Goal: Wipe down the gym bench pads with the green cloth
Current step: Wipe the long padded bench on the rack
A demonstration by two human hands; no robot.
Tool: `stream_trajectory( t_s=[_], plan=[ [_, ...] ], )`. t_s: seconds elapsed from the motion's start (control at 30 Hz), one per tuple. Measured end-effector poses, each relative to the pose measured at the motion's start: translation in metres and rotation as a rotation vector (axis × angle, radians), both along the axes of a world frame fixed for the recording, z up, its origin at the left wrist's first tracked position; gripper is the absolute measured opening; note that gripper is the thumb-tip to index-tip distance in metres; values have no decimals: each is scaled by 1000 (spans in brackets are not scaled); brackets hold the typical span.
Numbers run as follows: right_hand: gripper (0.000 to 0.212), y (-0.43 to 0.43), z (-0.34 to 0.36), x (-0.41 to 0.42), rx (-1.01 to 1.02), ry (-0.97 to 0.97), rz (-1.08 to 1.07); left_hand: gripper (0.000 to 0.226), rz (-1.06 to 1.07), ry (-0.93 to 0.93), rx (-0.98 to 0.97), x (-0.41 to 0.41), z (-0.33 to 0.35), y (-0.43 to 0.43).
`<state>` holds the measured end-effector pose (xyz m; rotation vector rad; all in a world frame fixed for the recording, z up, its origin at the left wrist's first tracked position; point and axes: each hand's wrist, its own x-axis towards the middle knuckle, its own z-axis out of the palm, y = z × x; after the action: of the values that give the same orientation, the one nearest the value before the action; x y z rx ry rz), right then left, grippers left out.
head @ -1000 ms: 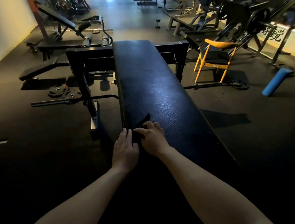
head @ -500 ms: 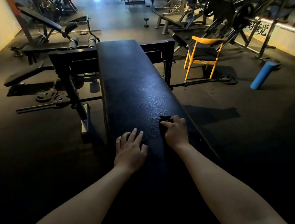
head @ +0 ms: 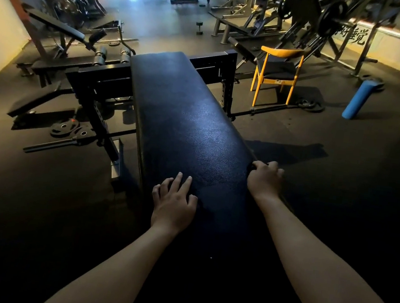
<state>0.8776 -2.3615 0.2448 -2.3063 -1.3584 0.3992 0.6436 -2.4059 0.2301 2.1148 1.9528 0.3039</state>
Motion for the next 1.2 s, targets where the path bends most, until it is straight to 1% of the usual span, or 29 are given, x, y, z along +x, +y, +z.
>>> stream_trajectory(
  t_s=[0.17, 0.33, 0.43, 0.47, 0.5, 0.57, 0.63, 0.7, 0.73, 0.8, 0.9, 1.0, 1.1, 1.13, 1.2],
  plan=[
    [34, -3, -7, -41, 48, -44, 117, 56, -16, 39, 11, 1, -1, 0],
    [33, -12, -4, -79, 119, -46, 369, 56, -60, 75, 7, 1, 0, 0],
    [33, -16, 0, -72, 142, -15, 495, 62, -109, 95, 6, 0, 1, -2],
    [35, -16, 1, -64, 168, -23, 467, 67, -118, 96, 4, 0, 1, -2],
    [39, -15, 2, -53, 205, -30, 395, 69, -123, 95, 4, 0, 1, -2],
    [44, -17, 4, -27, 229, -63, 188, 70, -131, 95, 7, 0, 1, -2],
    [46, -21, 4, -4, 131, -56, 16, 69, -143, 103, 14, 1, 1, -2],
    [47, -26, 0, 7, 28, -12, -65, 67, -154, 115, 21, 1, 0, -3],
    [47, -27, -3, 5, 11, -5, -74, 67, -159, 118, 25, 1, -1, -3],
    [42, -28, -7, -9, 39, -2, -59, 66, -167, 119, 28, 1, -2, -2],
    [35, -26, -10, -41, 93, 10, 16, 66, -170, 116, 30, 2, -2, -2],
    [33, -29, -10, -70, 119, 17, 185, 67, -162, 96, 19, 1, -2, -1],
    [31, -33, -4, -75, 133, 25, 378, 67, -163, 79, 17, 0, -3, 0],
    [31, -33, -1, -69, 156, 30, 392, 67, -162, 74, 19, 0, -3, 0],
    [34, -31, 3, -49, 232, 3, 283, 67, -159, 66, 29, 0, -3, -1]
  ],
)
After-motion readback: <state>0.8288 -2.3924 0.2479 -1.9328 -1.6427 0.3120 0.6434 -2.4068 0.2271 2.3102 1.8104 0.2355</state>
